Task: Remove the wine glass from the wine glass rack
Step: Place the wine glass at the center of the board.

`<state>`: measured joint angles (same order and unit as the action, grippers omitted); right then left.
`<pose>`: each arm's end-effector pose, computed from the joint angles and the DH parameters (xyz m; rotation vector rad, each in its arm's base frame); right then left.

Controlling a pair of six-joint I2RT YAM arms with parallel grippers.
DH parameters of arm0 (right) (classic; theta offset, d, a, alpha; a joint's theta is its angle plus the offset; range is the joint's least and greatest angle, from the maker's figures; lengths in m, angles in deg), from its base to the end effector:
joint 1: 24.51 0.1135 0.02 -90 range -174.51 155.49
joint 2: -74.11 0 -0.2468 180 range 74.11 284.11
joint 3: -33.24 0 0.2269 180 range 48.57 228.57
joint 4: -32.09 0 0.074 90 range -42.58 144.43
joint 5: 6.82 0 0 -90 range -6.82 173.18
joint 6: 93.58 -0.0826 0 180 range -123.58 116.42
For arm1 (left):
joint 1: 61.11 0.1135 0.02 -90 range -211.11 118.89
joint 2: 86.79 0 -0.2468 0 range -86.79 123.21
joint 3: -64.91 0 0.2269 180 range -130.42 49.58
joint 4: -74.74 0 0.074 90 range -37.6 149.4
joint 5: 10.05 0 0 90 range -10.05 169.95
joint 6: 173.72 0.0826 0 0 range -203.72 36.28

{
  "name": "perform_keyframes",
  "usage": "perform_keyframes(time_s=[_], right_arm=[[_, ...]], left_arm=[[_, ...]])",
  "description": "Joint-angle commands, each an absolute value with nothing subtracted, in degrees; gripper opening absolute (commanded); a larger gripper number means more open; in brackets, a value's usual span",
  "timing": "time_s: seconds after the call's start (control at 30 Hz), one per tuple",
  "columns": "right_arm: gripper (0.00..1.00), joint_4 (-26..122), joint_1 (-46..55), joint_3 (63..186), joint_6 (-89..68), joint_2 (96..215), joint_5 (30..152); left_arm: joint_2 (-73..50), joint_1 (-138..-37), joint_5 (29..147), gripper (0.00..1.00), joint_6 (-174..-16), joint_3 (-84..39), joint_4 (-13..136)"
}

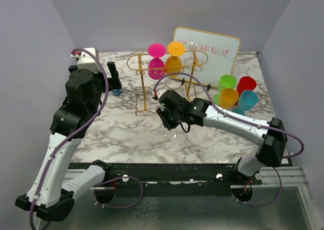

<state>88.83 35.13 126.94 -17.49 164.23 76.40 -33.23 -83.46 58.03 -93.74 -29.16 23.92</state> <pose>0.1805 0.2889 0.2496 -0.9376 2.3519 0.3846 0.1913 -0.0453 0.4325 -0.0914 1.7359 -0.0800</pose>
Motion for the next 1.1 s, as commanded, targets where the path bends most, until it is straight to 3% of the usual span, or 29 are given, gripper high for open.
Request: perform_keyframes(time_s=[0.0, 0.43, 0.63, 0.93, 1.07], right_arm=[[0.33, 87.55, 35.85, 128.39, -16.86, 164.79, 77.15], [0.47, 88.79, 36.08, 132.28, -17.58, 161.61, 76.90], [0.51, 84.72, 36.04, 131.01, -19.45, 152.82, 74.68], [0.71, 82.84, 36.01, 126.87, -22.70, 137.53, 51.86], [0.78, 84.97, 34.55, 125.58, -26.94, 134.33, 47.45]], left_arm=[[-34.44, -83.25, 57.84, 0.99, -93.77, -28.85, 24.91], [-33.13, -83.22, 63.55, 0.99, -94.54, -29.03, 25.21], [-31.78, -83.16, 70.31, 0.99, -94.35, -29.76, 26.44], [-29.04, -83.17, 77.75, 0.99, -95.09, -32.33, 28.22], [-26.39, -83.17, 87.44, 0.99, -93.77, -35.31, 29.55]])
